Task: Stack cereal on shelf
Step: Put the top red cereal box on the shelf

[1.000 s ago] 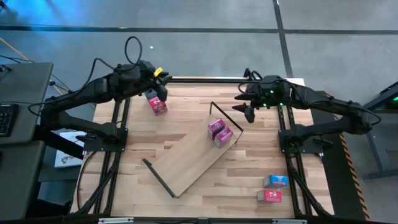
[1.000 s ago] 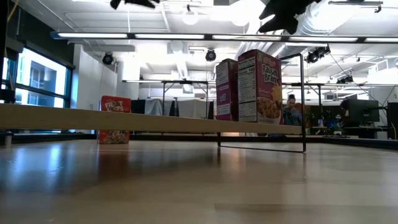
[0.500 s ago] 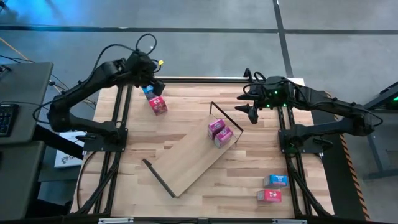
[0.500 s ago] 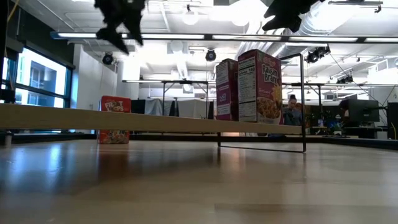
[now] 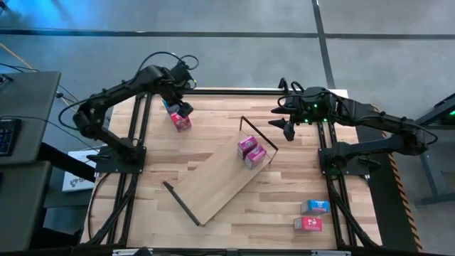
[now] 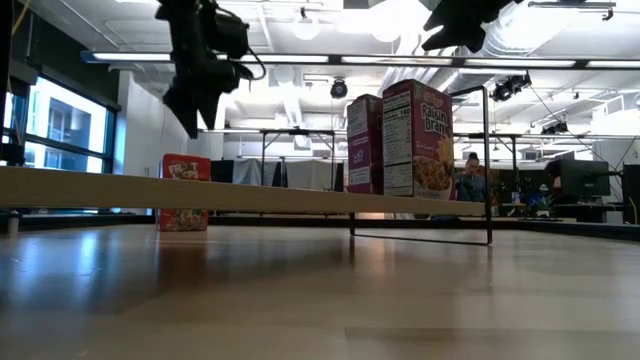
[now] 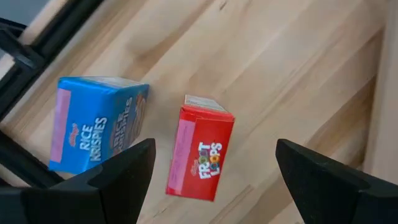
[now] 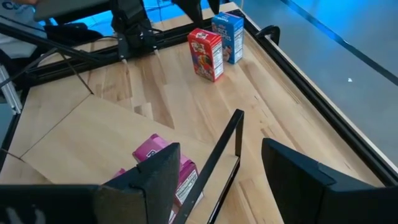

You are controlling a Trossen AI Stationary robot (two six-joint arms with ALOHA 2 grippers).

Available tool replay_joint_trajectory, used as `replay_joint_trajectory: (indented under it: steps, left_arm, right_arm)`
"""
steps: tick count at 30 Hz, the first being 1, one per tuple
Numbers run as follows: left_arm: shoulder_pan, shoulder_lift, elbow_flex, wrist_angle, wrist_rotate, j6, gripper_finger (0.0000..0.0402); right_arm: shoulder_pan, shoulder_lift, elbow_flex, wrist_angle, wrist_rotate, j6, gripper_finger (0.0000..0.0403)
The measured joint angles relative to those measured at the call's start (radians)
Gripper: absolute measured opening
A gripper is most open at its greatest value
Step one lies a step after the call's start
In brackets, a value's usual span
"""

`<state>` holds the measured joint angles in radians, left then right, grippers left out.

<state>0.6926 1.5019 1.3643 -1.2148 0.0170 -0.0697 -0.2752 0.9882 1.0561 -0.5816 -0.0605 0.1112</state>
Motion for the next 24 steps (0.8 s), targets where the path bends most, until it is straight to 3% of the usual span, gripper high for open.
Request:
replay_joint_trajectory:
  steps: [15, 24]
  left_arm:
    - [0.001, 0.131, -0.003, -0.042, -0.062, 0.132, 0.0326]
    - [0.001, 0.145, -0.1, -0.025, -0.047, 0.167, 0.0326]
  right_arm:
    - [0.0, 0.0, 0.0, -0.001, 0.005, 0.004, 0.0217]
    - [0.0, 0.0, 0.0, 0.0, 0.033, 0.004, 0.0217]
